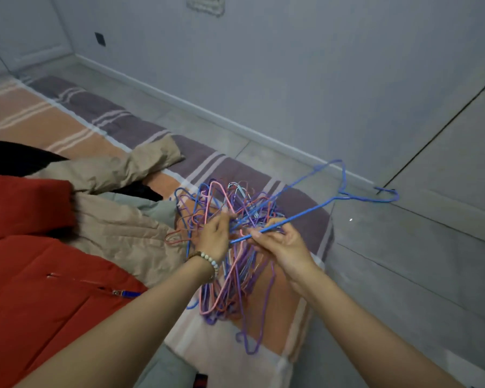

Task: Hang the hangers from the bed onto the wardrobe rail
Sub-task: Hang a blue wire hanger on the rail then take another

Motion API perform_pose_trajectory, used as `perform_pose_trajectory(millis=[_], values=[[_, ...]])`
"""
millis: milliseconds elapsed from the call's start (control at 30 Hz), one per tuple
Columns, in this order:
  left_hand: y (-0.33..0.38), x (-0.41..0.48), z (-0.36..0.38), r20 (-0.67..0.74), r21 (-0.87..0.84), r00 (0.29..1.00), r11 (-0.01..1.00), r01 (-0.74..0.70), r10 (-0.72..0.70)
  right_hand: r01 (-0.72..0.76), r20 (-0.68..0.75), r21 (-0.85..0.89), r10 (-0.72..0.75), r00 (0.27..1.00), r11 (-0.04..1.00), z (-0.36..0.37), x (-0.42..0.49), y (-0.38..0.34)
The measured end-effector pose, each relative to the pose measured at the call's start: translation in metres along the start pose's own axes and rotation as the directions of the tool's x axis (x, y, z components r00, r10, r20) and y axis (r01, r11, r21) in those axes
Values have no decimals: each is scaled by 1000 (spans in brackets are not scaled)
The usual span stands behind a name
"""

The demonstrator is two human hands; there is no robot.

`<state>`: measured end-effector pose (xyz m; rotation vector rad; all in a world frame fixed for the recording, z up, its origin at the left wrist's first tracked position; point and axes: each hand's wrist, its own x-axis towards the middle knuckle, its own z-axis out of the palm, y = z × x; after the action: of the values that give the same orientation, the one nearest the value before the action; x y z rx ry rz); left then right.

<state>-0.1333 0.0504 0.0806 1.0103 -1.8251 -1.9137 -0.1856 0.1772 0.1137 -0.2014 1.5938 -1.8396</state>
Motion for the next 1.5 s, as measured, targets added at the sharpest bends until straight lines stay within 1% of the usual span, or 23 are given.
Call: perform_pose_trajectory(millis=[33,67,100,133,167,233,367,433,500,600,767,867,933,1033,1100,1200,1267,1333,1400,1467,1500], values=[[17,-5,11,81,42,996,998,39,-43,45,-34,-6,-46,998,999,-8,-6,-19],[34,-12,22,166,104,985,994,36,-53,92,-72,-23,-93,993,996,-17,-13,-38],[53,-21,33,245,162,969,987,-16,-24,137,-109,-53,-142,984,989,-26,-22,-59],[73,-31,45,316,184,948,979,-92,30,180,-145,-88,-191,971,980,-36,-31,-79],[92,-41,57,374,168,923,973,-160,87,221,-182,-123,-240,953,968,-47,-43,-101],[132,-62,87,470,78,863,965,-249,185,294,-257,-189,-336,906,937,-69,-68,-145],[213,-113,156,615,-62,726,937,-345,308,424,-353,-297,-511,784,856,-115,-134,-232],[251,-145,192,665,-133,648,913,-387,372,459,-393,-362,-579,714,811,-139,-174,-270],[287,-181,230,707,-206,554,877,-434,440,483,-432,-416,-635,640,770,-163,-218,-305],[334,-242,286,771,-302,405,842,-447,491,523,-503,-449,-689,522,724,-200,-291,-351],[392,-358,373,816,-422,180,778,-465,550,530,-613,-497,-710,347,687,-261,-417,-403],[414,-430,419,818,-482,70,747,-458,571,542,-678,-506,-698,230,671,-295,-488,-421],[423,-478,446,812,-516,13,728,-451,583,541,-712,-516,-684,159,664,-318,-532,-429],[435,-545,483,800,-552,-38,712,-434,598,581,-755,-496,-651,78,645,-352,-590,-441],[441,-587,506,788,-576,-56,702,-419,613,630,-770,-483,-637,25,608,-374,-626,-450],[446,-644,539,770,-603,-61,695,-392,635,715,-787,-478,-611,-90,510,-405,-677,-462],[446,-679,559,759,-621,-58,694,-363,649,745,-783,-501,-596,-175,440,-424,-705,-470],[445,-713,577,747,-637,-51,692,-341,663,737,-763,-553,-591,-260,388,-443,-728,-477],[443,-743,593,733,-654,-38,689,-313,679,696,-726,-620,-600,-335,362,-460,-749,-482],[441,-770,608,721,-671,-36,684,-287,692,656,-695,-665,-616,-371,356,-478,-769,-487],[441,-781,615,722,-672,-39,687,-276,691,648,-690,-672,-622,-370,358,-487,-779,-490]])
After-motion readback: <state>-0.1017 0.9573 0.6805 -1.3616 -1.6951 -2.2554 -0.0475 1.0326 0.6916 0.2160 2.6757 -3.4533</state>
